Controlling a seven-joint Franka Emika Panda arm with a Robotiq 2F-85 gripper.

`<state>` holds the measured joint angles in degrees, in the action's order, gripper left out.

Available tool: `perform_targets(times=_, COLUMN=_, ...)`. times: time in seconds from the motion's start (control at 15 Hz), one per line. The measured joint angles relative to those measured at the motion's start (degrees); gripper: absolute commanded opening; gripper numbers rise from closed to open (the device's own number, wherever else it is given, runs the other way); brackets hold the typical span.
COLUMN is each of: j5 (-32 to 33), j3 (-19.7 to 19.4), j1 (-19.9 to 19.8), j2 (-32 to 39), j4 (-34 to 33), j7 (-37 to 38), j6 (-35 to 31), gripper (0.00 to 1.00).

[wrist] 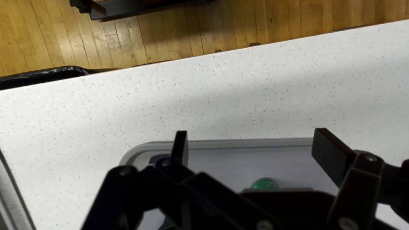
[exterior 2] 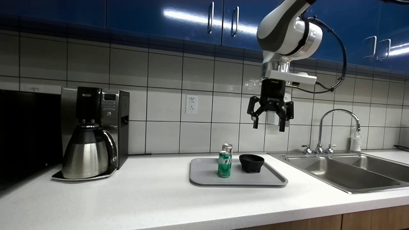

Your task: Remove the objects on the tray

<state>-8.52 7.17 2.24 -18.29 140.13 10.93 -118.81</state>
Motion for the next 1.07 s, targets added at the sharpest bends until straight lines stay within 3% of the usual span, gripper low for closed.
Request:
perform_targets(times=0.73, j5=0.14, j3=-0.08, j1=0.55, j2=4.16, j4=-3.1, j7=0.13, j6=0.19, gripper=1.0)
perform_targets(times=1.07, j5=0.89, j3=-0.08, j1=0.67, j2=6.91, j4=-3.05, j7=0.17, j6=-4.72, gripper=1.0)
